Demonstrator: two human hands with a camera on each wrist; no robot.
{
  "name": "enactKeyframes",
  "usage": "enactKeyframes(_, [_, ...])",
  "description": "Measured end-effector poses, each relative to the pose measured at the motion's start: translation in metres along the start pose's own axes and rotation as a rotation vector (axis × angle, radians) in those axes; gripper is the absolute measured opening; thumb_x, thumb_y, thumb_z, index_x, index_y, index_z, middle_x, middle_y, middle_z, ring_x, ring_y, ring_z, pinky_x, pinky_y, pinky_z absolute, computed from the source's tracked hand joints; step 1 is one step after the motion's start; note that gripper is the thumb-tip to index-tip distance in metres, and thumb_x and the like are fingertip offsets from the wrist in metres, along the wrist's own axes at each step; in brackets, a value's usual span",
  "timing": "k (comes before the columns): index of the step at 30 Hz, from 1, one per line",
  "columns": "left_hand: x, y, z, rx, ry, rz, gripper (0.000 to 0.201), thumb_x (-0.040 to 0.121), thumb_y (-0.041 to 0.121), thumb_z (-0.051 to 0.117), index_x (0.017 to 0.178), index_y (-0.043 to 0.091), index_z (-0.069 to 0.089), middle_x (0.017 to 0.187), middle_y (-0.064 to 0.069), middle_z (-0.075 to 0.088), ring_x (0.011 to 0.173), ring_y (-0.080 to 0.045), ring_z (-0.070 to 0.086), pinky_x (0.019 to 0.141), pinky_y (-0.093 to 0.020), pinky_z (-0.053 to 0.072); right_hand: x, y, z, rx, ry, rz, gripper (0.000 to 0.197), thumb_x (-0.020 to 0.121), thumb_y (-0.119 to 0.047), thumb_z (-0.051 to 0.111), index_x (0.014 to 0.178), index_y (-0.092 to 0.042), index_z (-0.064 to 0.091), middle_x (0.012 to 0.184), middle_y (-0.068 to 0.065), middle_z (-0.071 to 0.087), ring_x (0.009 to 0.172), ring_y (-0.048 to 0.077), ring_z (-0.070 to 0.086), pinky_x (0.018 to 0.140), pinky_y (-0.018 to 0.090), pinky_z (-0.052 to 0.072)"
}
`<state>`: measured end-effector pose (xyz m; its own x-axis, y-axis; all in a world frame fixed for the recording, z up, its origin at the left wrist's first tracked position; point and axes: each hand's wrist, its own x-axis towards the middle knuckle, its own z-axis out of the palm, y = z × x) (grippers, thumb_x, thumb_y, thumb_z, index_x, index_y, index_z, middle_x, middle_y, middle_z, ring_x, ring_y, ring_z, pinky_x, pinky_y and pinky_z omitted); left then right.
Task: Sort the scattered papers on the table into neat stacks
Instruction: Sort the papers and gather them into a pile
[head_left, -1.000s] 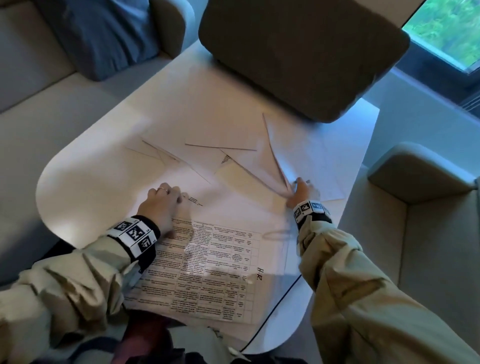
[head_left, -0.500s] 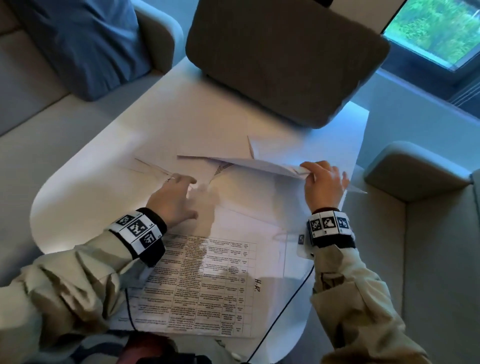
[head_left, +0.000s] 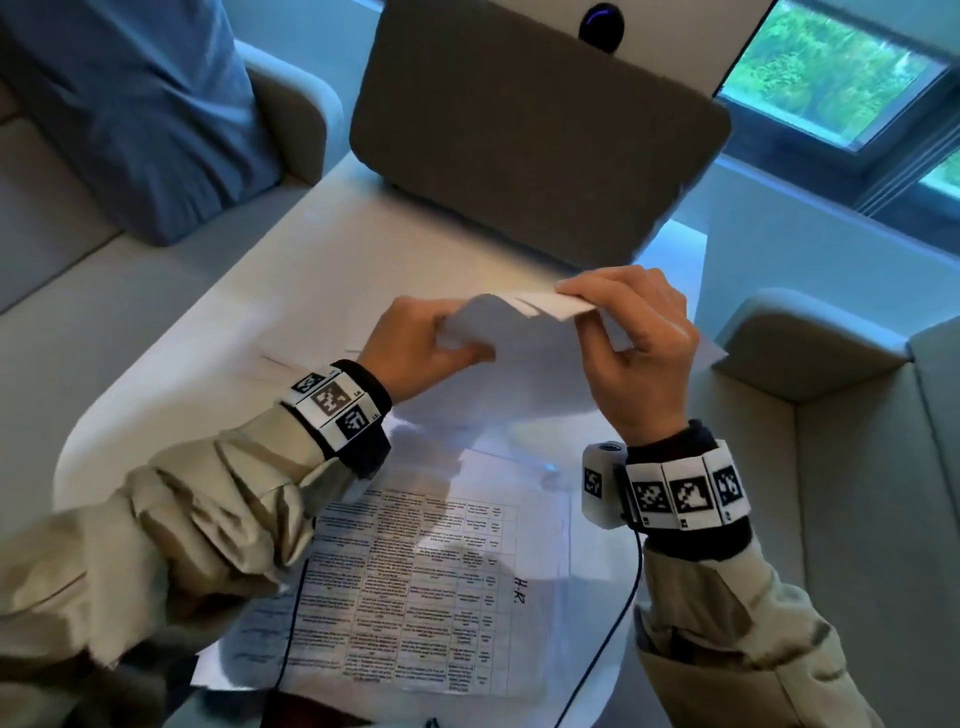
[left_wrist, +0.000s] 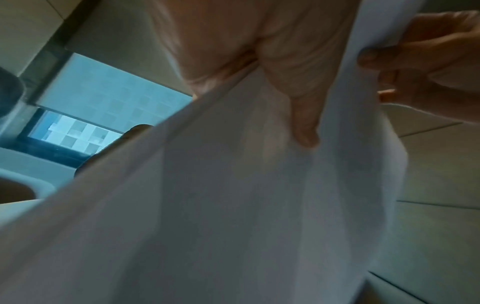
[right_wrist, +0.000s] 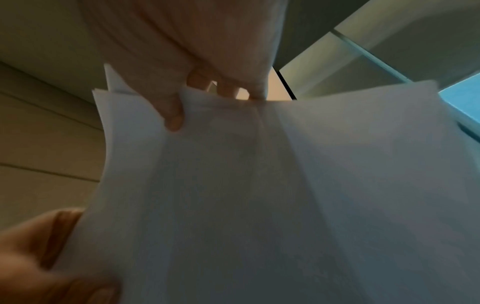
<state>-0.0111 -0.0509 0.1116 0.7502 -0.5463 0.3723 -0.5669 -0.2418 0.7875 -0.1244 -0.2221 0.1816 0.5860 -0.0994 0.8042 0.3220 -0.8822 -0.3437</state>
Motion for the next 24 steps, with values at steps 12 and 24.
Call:
enactKeyframes(12, [0.028,-0.034,-0.11,-0.025,0.535,-0.081,0.029,0.082,0.03,0.069,0.07,0.004,0.066,0.058,0.007,0.053,0.056,0.001,0.034,0.057,-0.027,0.038,0.005,0.028,0.074,0.057,-0.011,0.573,0.042,0.086,-0.012,0.061,0.126,-0.009,0.048,0.11,-0.003,0.067,0.101,0.007,0.059,0.092,0.027,0.046])
enactKeyframes(24, [0.053,-0.094,-0.188,-0.02,0.684,-0.029,0.034,0.08,0.03,0.073,0.062,0.012,0.05,0.058,0.016,0.036,0.05,0.003,0.028,0.051,-0.02,0.03,-0.049,0.09,0.21,-0.16,-0.737,1.064,0.067,0.087,-0.023,0.066,0.142,-0.006,0.032,0.141,0.013,0.045,0.128,0.028,0.045,0.104,0.033,0.037])
